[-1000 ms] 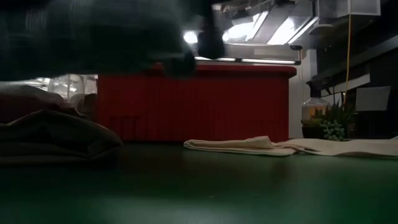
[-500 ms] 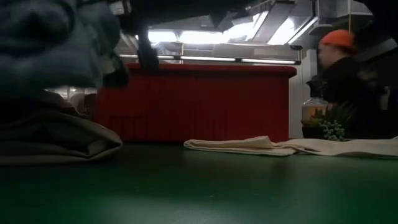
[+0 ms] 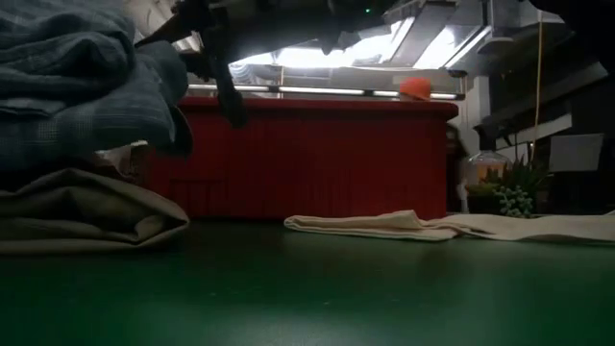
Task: Fold Laundry from Bin
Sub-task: Stack the folded blue polo shirt on top of the gray shorts
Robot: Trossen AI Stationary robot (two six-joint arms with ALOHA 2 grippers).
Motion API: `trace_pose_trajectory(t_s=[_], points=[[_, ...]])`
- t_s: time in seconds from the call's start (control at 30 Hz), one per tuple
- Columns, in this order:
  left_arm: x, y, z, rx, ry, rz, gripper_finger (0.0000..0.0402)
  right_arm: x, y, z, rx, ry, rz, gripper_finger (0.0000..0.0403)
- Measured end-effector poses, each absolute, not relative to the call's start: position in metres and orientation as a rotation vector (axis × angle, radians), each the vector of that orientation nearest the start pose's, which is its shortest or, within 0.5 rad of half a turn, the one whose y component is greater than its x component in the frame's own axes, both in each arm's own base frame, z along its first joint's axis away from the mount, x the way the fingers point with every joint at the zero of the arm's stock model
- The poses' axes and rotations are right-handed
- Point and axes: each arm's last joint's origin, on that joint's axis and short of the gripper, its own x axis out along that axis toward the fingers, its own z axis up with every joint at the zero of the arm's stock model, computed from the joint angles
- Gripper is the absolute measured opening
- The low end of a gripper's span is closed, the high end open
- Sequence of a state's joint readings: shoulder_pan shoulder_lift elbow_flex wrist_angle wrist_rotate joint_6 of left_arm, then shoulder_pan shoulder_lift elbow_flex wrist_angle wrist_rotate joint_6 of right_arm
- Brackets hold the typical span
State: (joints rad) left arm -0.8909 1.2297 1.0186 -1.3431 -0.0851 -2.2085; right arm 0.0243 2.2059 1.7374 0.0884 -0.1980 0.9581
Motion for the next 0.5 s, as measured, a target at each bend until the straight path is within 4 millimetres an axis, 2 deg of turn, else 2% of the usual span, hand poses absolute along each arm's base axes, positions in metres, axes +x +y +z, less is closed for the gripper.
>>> trace_pose_trajectory(t_s=[0.27,0.5], points=[[0.1164,-0.1403,0.2529,-0.991,1.237,1.024,0.0010,0.5111,0.0168,0.2220,0.964,0.438,-0.043,0.0019],[0.1163,-0.1402,0.2527,-0.969,1.248,1.006,0.0063,0.5111,0.0165,0.2218,0.932,0.433,-0.046,0.0021]])
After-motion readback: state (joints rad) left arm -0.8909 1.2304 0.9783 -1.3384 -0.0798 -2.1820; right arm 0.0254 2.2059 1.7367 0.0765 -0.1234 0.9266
